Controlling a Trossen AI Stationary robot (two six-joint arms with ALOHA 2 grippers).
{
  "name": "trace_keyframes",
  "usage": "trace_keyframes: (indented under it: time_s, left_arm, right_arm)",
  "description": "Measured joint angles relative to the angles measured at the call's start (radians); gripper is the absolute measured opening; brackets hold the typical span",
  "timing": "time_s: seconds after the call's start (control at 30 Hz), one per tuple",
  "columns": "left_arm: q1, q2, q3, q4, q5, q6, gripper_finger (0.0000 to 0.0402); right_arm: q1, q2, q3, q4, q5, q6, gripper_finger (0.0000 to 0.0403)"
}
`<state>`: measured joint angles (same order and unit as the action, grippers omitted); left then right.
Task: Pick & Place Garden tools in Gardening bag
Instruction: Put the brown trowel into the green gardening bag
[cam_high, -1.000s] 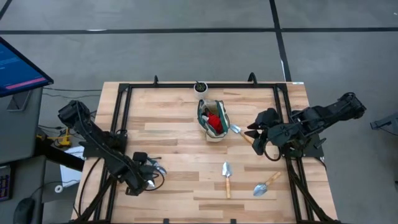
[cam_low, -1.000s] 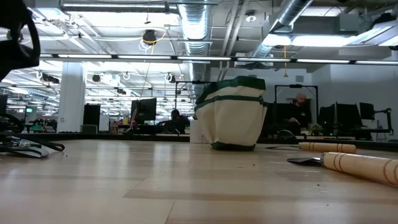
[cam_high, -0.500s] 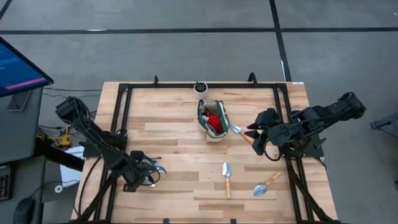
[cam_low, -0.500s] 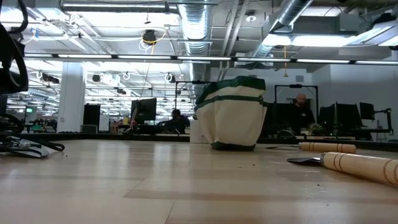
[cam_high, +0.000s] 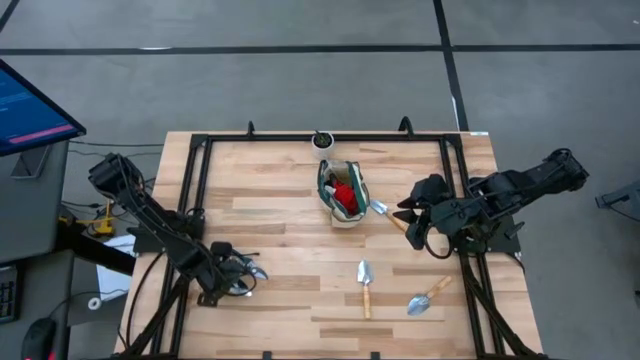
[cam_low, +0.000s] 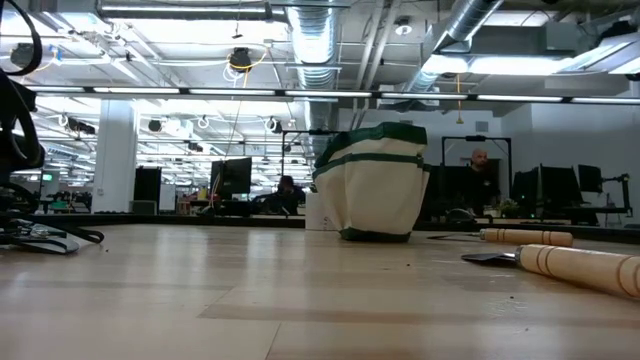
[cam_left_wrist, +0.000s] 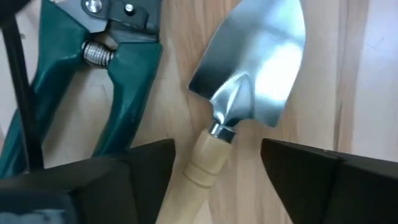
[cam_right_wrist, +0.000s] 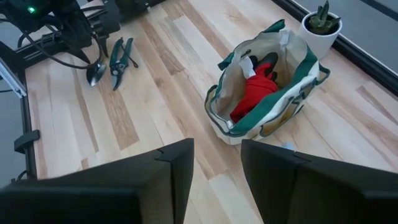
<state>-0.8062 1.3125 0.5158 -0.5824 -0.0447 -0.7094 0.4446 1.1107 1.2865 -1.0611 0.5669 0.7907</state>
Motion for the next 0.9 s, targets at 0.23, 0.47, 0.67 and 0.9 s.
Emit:
trace_keyframes:
  time_s: [0.23, 0.47, 0.67, 0.9]
  left_arm:
    - [0.002, 0.0, -0.007, -0.004, -0.008, 0.031, 0.015]
    - [0.002, 0.001, -0.008, -0.004, -0.02, 0.032, 0.007]
    - [0.036, 0.001, -0.007, 0.002, 0.0, 0.024, 0.0046]
    - [0.081, 0.004, 0.006, 0.003, 0.028, 0.018, 0.005]
  right_arm:
    - [0.0, 0.0, 0.0, 0.0, 0.007, -0.004, 0.0127]
    - [0.0, 0.0, 0.0, 0.0, 0.007, -0.004, 0.0127]
    - [0.0, 0.0, 0.0, 0.0, 0.007, -0.004, 0.0127]
    - [0.0, 0.0, 0.0, 0.001, -0.004, -0.004, 0.0127]
